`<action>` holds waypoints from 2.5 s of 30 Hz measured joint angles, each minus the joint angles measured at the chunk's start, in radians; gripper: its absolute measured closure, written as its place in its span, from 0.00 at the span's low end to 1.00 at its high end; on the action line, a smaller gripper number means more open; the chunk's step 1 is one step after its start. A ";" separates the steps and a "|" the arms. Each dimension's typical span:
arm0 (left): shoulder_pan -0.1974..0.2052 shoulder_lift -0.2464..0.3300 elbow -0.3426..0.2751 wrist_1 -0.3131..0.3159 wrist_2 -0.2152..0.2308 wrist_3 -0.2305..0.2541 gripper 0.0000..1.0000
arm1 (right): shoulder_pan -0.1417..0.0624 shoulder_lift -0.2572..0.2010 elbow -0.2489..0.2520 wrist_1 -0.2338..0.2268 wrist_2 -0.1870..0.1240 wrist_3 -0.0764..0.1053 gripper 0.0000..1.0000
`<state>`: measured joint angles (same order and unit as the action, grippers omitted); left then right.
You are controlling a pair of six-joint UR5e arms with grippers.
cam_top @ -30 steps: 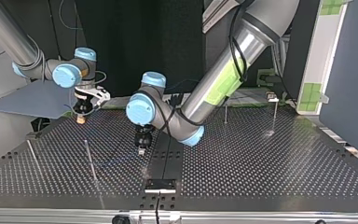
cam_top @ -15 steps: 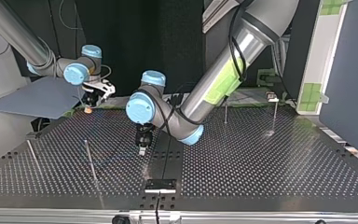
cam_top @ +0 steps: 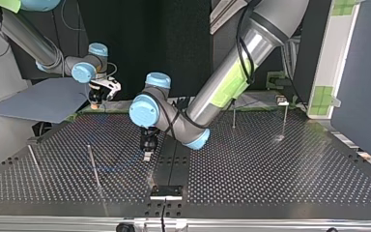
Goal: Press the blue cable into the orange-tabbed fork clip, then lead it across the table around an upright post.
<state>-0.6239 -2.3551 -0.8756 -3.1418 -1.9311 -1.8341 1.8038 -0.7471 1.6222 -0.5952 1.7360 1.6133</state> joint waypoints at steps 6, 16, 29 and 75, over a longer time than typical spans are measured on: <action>-0.003 0.000 0.000 0.000 -0.001 0.001 0.13 | -0.002 0.044 0.000 -0.021 -0.001 0.005 1.00; -0.004 0.000 0.000 0.000 -0.001 0.001 0.13 | -0.005 0.090 0.000 -0.052 -0.003 0.014 1.00; -0.005 0.000 0.000 0.000 0.001 0.001 0.13 | -0.006 0.129 -0.001 -0.082 -0.007 0.025 1.00; -0.079 0.028 0.000 -0.133 0.235 0.009 0.13 | -0.006 0.129 -0.001 -0.083 -0.009 0.021 1.00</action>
<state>-0.7029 -2.3267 -0.8756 -3.2747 -1.6957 -1.8252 1.7975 -0.6177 1.6209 -0.6784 1.7274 1.6340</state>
